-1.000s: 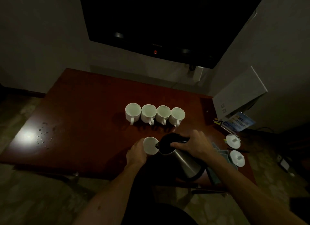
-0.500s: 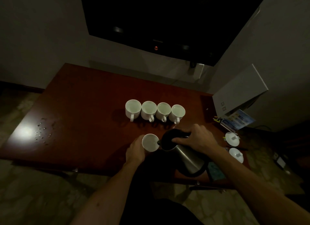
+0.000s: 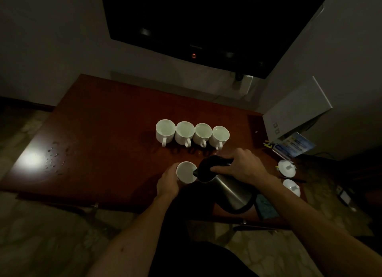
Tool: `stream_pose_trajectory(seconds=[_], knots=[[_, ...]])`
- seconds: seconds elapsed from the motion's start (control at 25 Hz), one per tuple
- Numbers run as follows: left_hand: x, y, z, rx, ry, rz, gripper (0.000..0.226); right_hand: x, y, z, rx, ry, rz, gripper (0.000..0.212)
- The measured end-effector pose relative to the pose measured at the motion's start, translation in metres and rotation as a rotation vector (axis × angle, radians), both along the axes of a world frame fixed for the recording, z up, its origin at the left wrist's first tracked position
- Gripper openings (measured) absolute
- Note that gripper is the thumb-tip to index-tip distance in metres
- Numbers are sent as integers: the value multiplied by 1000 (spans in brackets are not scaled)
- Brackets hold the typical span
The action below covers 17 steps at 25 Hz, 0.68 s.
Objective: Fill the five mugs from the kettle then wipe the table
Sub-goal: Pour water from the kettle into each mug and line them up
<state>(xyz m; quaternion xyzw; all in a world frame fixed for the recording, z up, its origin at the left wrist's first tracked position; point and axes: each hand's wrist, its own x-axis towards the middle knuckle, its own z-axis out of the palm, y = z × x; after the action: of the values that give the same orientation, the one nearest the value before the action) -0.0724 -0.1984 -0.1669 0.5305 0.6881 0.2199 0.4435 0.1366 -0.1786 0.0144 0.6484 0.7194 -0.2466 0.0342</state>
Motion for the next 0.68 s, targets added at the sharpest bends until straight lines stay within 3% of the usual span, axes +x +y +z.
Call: stream_pose_trajectory(seconds=[0.2, 0.68], knots=[[-1, 2, 0, 10, 42, -2, 50, -2, 2, 0, 8, -5, 14, 46], [0, 1, 5, -18, 59, -24, 62, -2, 3, 4, -9, -26, 20, 44]])
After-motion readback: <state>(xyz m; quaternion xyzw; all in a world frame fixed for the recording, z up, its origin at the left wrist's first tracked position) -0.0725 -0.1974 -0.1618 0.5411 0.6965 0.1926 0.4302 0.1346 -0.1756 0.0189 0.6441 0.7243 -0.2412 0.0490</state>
